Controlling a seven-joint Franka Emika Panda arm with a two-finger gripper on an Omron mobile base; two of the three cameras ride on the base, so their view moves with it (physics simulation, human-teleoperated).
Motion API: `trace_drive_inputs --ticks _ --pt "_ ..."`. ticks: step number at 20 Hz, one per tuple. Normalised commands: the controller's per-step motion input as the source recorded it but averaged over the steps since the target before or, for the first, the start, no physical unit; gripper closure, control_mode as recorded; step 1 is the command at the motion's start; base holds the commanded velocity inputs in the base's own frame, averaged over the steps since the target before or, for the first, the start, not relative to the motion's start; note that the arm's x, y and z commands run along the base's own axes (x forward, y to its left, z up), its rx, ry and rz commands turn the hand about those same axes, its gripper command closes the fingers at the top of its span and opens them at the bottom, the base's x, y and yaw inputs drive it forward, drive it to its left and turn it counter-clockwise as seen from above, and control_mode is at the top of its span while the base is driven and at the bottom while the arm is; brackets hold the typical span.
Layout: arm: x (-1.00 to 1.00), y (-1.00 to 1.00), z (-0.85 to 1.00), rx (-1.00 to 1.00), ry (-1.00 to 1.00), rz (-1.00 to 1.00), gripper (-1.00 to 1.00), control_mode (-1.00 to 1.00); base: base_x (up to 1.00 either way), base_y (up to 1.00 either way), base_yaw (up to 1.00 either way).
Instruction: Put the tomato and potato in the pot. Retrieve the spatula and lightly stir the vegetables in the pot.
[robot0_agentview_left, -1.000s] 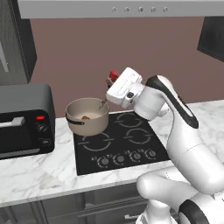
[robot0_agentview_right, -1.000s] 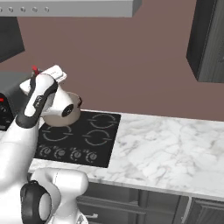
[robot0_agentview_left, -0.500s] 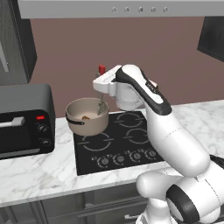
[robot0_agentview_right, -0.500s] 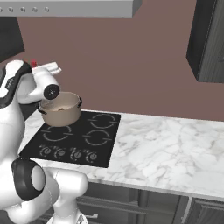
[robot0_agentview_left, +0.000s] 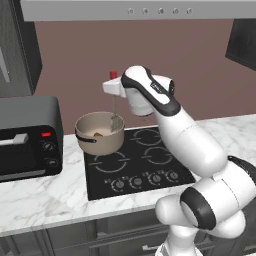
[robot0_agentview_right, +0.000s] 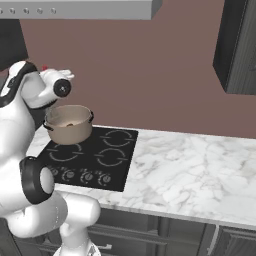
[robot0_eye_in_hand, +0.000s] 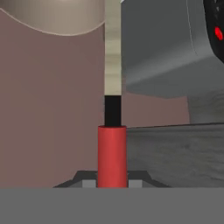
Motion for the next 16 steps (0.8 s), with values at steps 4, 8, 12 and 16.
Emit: trace_drive_inputs --ticks 4,8,12,16 --pt "0.38 0.02 -0.09 0.00 0.21 0.00 1.00 -1.00 0.00 0.00 0.00" --pt "0.14 0.03 -0.02 0.00 0.14 0.00 1.00 -1.00 0.00 0.00 0.00" --pt "0.14 0.10 -0.04 0.00 0.15 0.00 1.00 -1.00 0.00 0.00 0.00" --pt "0.12 0.11 0.00 0.00 0.16 0.00 1.00 -1.00 0.00 0.00 0.00"
